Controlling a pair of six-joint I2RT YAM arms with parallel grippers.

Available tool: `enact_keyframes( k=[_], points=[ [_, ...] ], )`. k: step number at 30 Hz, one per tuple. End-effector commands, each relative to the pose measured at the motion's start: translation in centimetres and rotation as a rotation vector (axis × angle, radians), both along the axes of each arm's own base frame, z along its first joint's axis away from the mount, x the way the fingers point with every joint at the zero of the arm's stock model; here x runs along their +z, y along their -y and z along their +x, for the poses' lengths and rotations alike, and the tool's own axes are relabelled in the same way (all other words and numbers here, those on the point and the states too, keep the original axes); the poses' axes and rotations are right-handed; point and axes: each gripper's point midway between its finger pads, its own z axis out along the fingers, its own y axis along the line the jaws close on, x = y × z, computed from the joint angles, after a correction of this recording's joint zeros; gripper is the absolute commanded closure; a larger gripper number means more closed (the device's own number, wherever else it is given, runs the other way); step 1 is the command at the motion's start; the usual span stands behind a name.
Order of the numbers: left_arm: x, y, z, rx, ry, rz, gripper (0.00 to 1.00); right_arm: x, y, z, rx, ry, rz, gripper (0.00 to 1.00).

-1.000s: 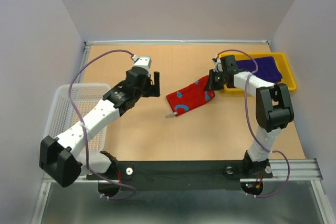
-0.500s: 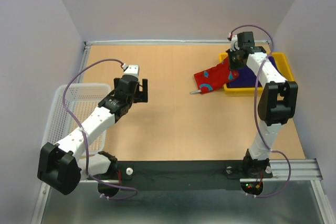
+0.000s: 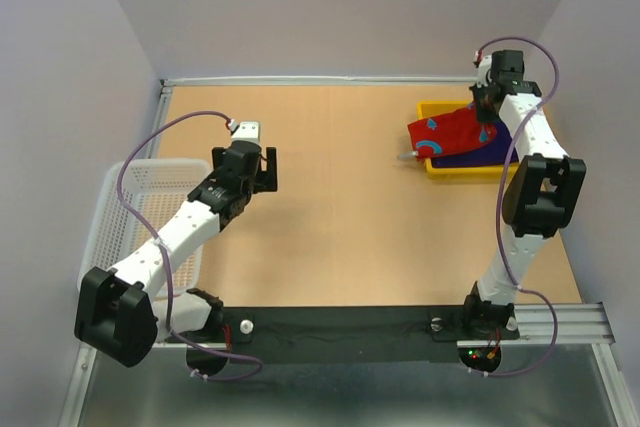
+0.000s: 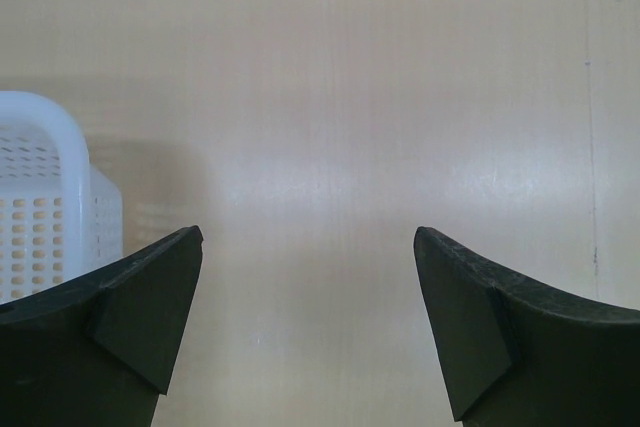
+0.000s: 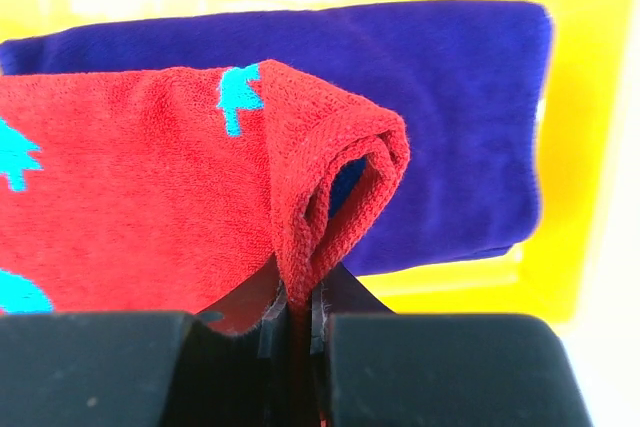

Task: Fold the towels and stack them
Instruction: Neatly place the folded towel into the bin

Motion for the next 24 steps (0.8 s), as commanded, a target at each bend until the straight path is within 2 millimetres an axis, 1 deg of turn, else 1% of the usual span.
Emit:
enact_keyframes(
  k=[1, 3, 11, 17, 21, 24],
  points=[
    [0.5, -0.5, 0.7, 0.024, 0.037, 0.008, 0.02, 2.6, 2.1, 1.8, -0.016, 0.075, -0.062, 1.00],
    [0.3, -0.6, 0.7, 0.027, 0.033, 0.010, 0.02, 2.5, 2.6, 1.9, -0.020, 0.072, -0.077, 0.99],
    [0.0, -0.4, 0.9, 0.019, 0.025, 0.005, 0.02, 1.5, 3.5, 1.7, -0.023, 0.053, -0.084, 0.99],
    [-0.1, -0.4, 0.8, 0.017, 0.024, 0.002, 0.02, 1.8, 4.5, 1.5, -0.055, 0.063, -0.093, 1.00],
    [-0.3, -0.2, 0.9, 0.010, 0.017, 0.002, 0.02, 1.6, 4.7, 1.6, -0.056, 0.063, -0.091, 1.00],
    [-0.3, -0.2, 0.9, 0.009, 0.017, 0.003, 0.02, 0.9, 4.7, 1.6, -0.056, 0.051, -0.089, 0.99]
  ],
)
